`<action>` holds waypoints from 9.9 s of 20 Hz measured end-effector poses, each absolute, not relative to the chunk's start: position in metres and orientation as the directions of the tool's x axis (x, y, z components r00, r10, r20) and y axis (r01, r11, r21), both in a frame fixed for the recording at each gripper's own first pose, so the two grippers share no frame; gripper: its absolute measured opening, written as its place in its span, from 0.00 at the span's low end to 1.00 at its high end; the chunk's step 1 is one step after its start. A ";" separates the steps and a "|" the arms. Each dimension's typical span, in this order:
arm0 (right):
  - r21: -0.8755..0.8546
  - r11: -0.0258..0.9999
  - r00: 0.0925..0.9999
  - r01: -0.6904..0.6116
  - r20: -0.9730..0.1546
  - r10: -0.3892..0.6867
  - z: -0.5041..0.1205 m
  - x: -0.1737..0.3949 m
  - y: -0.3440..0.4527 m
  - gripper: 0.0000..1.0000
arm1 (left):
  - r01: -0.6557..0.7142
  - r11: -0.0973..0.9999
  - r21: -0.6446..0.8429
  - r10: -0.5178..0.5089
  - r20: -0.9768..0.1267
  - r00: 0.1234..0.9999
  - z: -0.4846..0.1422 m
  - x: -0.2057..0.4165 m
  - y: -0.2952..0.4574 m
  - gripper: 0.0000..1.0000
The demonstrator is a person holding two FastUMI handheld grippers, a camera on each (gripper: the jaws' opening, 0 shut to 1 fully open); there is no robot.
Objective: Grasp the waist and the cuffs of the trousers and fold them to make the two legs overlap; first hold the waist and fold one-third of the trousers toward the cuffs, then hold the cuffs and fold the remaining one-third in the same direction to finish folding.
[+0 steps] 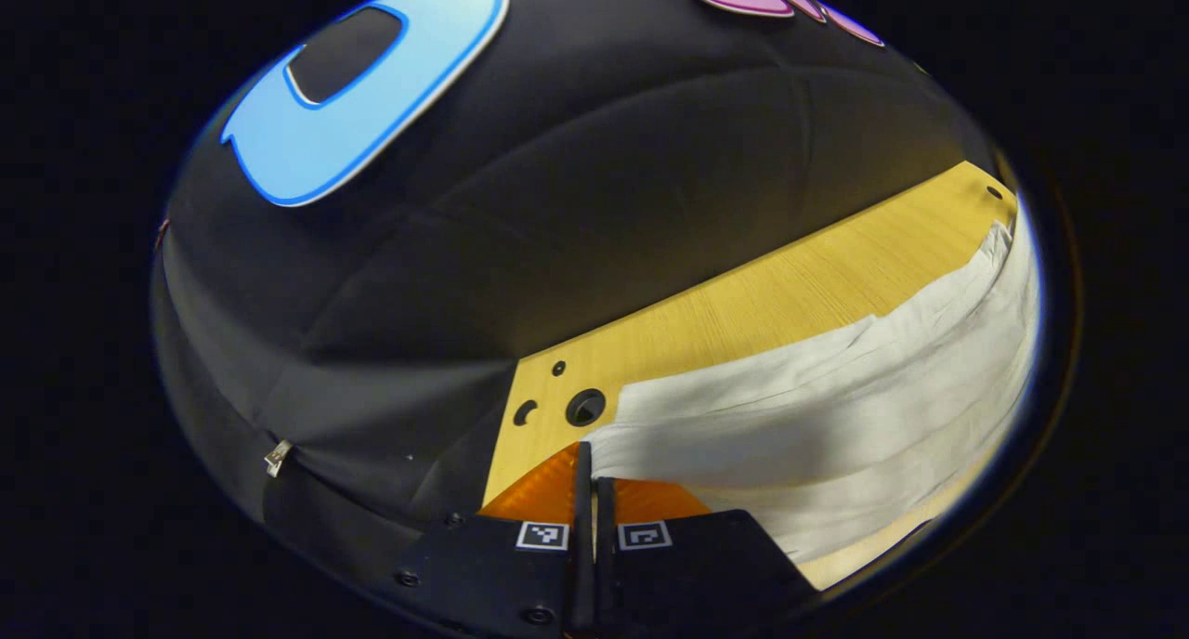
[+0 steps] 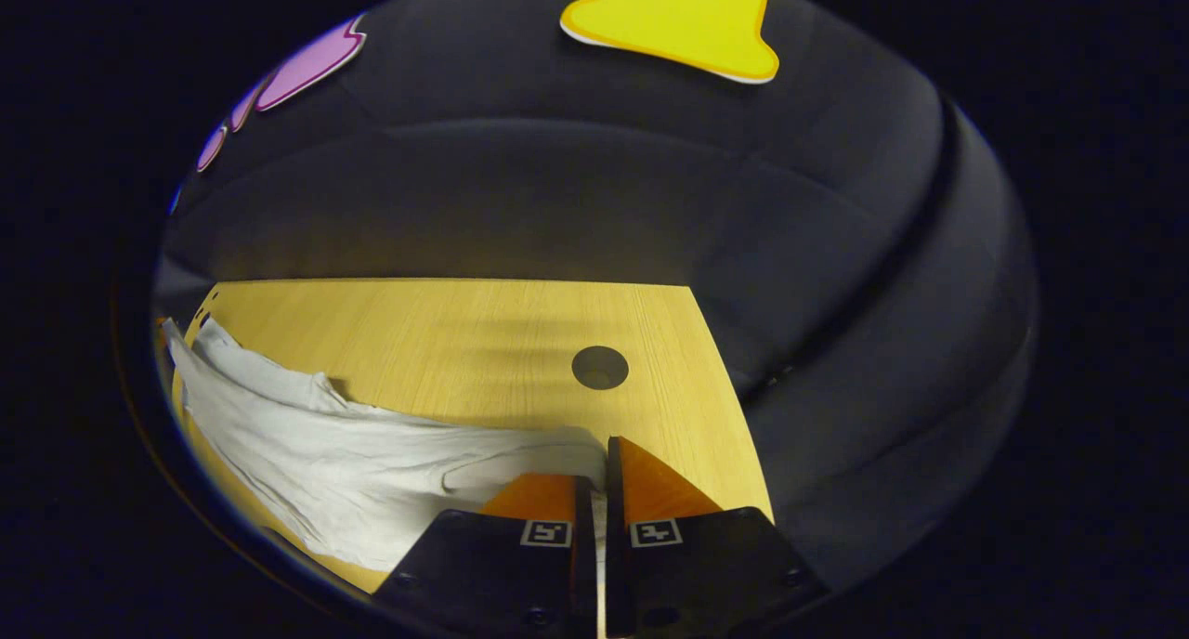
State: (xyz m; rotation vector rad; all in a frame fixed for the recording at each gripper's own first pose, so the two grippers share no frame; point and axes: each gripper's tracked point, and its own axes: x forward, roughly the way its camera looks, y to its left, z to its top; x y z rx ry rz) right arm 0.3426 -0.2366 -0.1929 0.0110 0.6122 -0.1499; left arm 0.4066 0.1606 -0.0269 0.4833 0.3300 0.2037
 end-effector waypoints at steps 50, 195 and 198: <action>0.179 0.904 0.830 0.389 -0.494 -0.259 -0.165 0.275 -0.251 0.14 | -0.317 0.930 -0.185 0.272 -0.230 0.934 -0.012 0.180 0.138 0.96; 0.149 0.988 0.945 -0.043 -0.316 0.089 0.053 -0.112 -0.351 0.99 | 0.042 0.996 -0.084 -0.042 0.001 0.999 -0.011 -0.033 -0.059 0.96; 0.157 0.986 0.944 -0.059 -0.314 0.107 0.049 -0.129 -0.330 0.99 | 0.082 0.995 -0.058 -0.085 -0.038 0.996 -0.025 -0.041 -0.052 0.96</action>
